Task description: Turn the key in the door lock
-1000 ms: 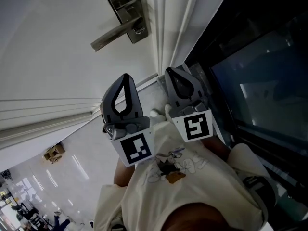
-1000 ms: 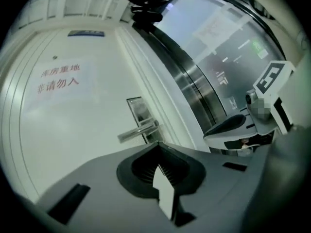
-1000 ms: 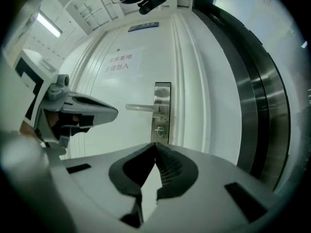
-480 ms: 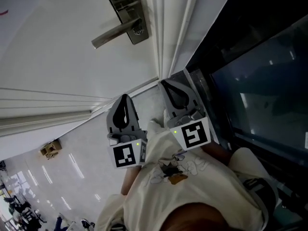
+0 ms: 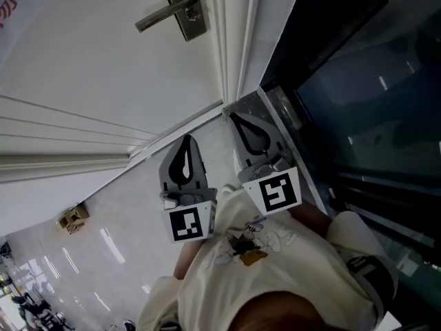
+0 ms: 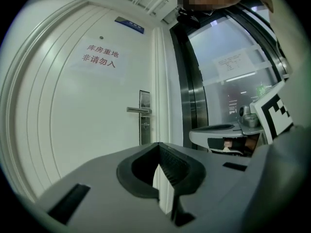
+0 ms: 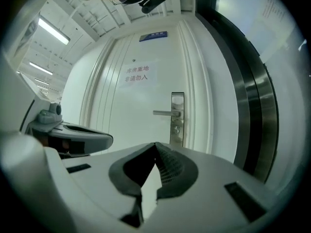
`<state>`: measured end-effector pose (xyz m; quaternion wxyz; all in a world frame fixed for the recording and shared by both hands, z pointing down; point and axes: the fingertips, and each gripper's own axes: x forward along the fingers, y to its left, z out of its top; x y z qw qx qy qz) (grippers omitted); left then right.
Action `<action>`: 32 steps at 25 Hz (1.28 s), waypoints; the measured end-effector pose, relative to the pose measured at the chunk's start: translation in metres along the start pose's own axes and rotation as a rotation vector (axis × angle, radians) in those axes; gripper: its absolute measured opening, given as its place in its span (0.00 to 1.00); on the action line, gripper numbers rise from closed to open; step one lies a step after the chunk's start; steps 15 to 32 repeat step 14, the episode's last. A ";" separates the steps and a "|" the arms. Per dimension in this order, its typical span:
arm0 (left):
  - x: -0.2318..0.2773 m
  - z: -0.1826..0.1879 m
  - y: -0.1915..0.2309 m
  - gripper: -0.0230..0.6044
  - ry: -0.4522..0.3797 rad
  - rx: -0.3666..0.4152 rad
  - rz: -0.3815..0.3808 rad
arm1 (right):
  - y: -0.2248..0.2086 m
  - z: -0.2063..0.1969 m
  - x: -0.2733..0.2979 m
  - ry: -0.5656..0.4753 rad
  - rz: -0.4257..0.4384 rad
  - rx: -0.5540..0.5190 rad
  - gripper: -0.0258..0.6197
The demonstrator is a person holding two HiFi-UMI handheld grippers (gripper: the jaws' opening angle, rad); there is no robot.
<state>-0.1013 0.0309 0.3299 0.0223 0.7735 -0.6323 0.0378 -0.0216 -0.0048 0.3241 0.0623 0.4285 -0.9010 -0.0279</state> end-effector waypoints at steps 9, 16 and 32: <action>-0.087 -0.016 -0.027 0.05 0.039 -0.020 -0.001 | 0.061 -0.016 -0.072 0.022 0.007 0.025 0.05; -0.112 -0.019 -0.042 0.05 0.050 -0.032 -0.002 | 0.067 -0.019 -0.098 0.011 0.006 0.028 0.05; -0.112 -0.019 -0.042 0.05 0.050 -0.032 -0.002 | 0.067 -0.019 -0.098 0.011 0.006 0.028 0.05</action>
